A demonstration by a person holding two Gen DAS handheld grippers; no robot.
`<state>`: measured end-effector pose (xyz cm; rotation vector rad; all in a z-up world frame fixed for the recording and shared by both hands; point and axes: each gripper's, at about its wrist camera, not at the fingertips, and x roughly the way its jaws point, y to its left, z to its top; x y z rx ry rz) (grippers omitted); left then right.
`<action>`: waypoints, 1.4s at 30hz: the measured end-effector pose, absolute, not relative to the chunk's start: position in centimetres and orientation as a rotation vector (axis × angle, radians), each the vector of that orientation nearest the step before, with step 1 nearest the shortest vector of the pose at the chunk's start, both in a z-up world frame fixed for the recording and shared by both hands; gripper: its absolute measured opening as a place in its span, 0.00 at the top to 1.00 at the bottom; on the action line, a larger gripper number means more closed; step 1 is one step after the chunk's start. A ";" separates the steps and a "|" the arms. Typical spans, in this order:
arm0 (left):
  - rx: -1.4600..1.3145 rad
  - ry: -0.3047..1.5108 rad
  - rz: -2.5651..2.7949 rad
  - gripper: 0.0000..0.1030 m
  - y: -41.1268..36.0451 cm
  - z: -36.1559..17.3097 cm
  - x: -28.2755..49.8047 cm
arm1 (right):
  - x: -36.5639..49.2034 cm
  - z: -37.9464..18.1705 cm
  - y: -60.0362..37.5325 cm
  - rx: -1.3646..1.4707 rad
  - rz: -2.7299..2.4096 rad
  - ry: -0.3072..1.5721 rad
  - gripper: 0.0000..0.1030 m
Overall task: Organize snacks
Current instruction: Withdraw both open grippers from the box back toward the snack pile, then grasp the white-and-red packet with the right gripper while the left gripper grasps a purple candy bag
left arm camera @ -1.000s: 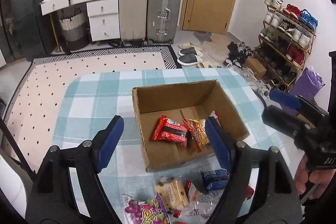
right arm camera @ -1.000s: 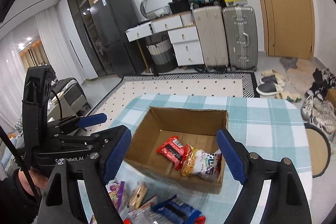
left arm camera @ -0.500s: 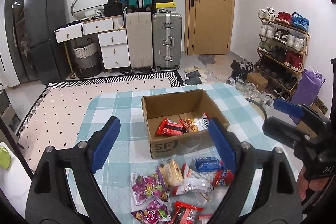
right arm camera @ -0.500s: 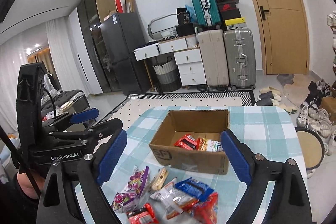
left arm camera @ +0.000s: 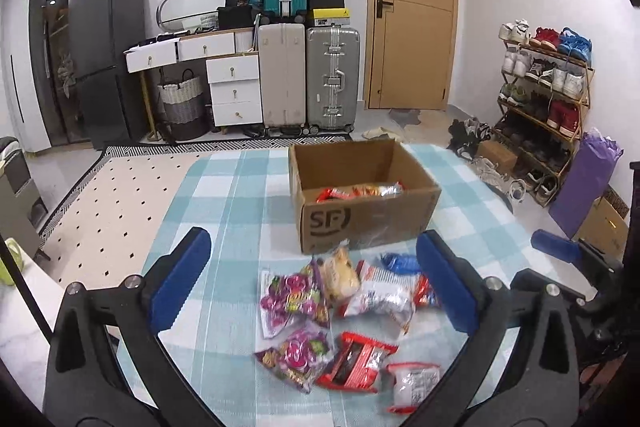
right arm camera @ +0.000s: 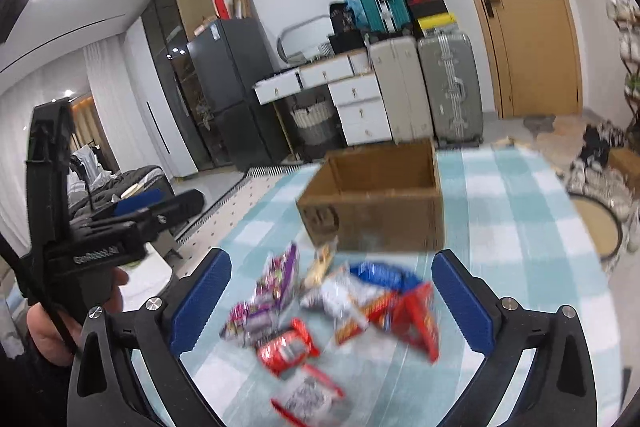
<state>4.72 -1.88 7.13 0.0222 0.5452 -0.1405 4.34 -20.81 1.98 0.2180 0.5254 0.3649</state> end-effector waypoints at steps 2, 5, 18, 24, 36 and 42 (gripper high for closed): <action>0.001 0.564 -0.155 0.00 -1.5 5.6 4.3 | 3.8 0.1 -20.7 0.229 0.376 0.559 0.01; -0.037 0.604 -0.144 0.00 -0.9 2.9 3.6 | 3.7 -2.4 -20.2 0.221 0.378 0.617 0.01; -0.069 0.706 -0.111 0.00 1.2 -4.4 3.0 | 2.7 -9.7 -16.2 0.180 0.405 0.835 0.01; -0.123 0.736 -0.101 0.00 3.0 -5.4 3.3 | 3.0 -10.8 -14.7 0.145 0.357 0.870 0.01; -0.206 0.779 -0.121 0.00 5.3 -6.6 3.3 | 4.6 -11.3 -12.2 0.077 0.343 0.930 0.24; -0.233 0.786 -0.118 0.00 6.1 -6.9 3.0 | 4.6 -11.5 -11.2 -0.013 0.287 0.930 0.42</action>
